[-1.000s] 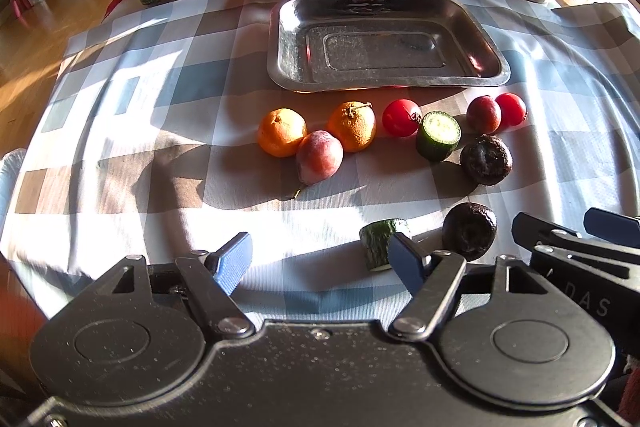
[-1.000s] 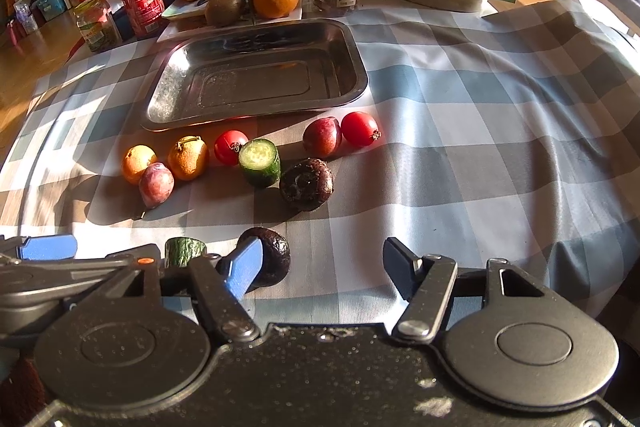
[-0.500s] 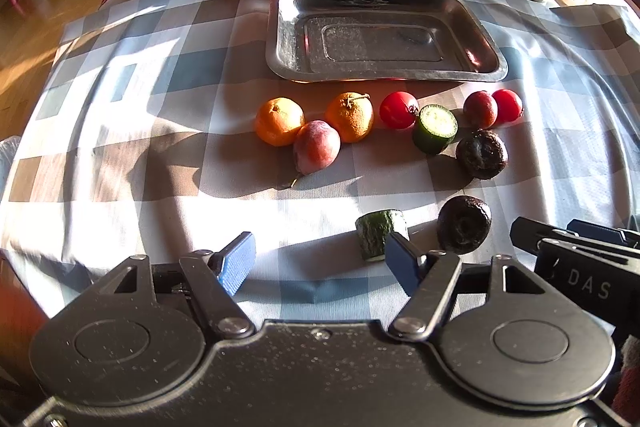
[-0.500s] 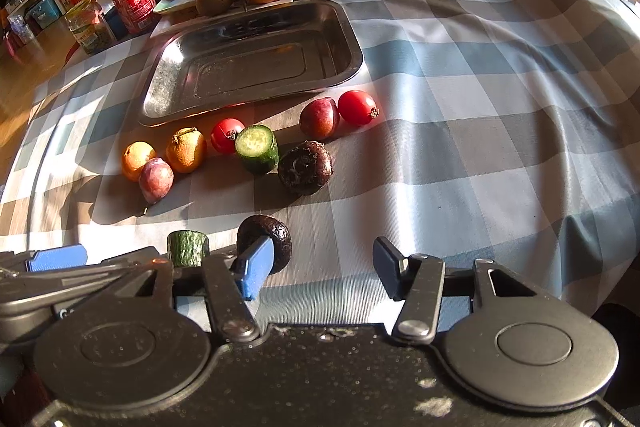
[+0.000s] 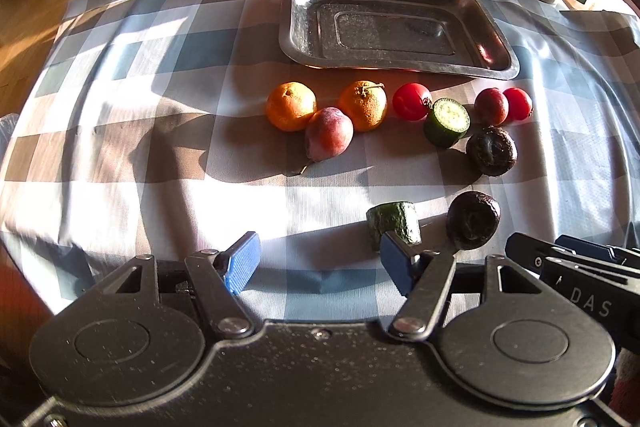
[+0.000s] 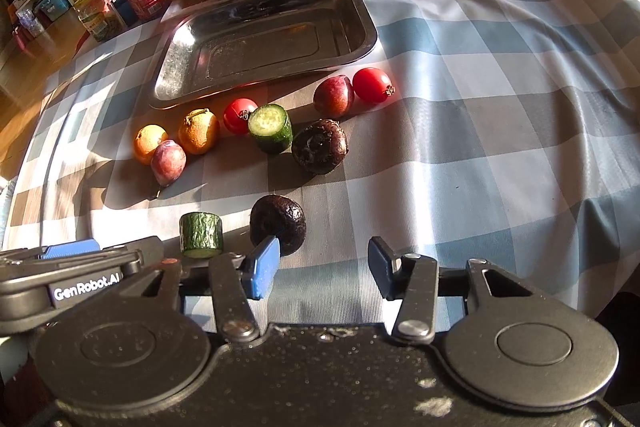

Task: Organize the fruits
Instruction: 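Grasp the dark passion fruit with the right gripper while the left gripper grasps the cucumber chunk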

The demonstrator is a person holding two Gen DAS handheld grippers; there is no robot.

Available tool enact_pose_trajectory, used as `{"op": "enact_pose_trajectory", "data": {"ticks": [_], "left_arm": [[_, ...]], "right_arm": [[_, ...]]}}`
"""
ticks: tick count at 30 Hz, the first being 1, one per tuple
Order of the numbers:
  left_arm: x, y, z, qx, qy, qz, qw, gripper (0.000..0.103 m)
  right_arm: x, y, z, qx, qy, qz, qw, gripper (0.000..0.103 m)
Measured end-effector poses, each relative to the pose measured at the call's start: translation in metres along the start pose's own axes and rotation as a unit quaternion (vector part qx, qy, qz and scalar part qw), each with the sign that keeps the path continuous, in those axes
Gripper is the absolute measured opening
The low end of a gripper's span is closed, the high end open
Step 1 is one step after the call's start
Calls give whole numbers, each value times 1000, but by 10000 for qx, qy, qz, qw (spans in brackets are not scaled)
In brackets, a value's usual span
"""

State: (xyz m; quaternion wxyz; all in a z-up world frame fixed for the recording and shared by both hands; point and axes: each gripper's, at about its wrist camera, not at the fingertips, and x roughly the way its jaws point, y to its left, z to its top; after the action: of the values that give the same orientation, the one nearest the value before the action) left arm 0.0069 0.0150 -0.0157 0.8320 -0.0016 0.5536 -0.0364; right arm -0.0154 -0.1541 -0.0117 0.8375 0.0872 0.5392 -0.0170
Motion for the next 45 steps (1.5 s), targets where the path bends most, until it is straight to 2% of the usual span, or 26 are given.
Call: {"op": "enact_pose_trajectory", "data": {"ticks": [18, 28, 37, 45], "left_arm": [[6, 1, 1, -83, 236, -74, 9997, 68], [8, 20, 13, -517, 137, 240, 9983, 68], [16, 32, 23, -767, 252, 147, 9966, 68], [20, 32, 25, -758, 354, -48, 9965, 68]], "right_arm": [[5, 2, 2, -103, 120, 98, 9998, 49], [4, 22, 2, -647, -163, 390, 9970, 52], [28, 40, -2, -1237, -79, 188, 9921, 54], [48, 41, -5, -1373, 2, -21, 9905, 54]]}}
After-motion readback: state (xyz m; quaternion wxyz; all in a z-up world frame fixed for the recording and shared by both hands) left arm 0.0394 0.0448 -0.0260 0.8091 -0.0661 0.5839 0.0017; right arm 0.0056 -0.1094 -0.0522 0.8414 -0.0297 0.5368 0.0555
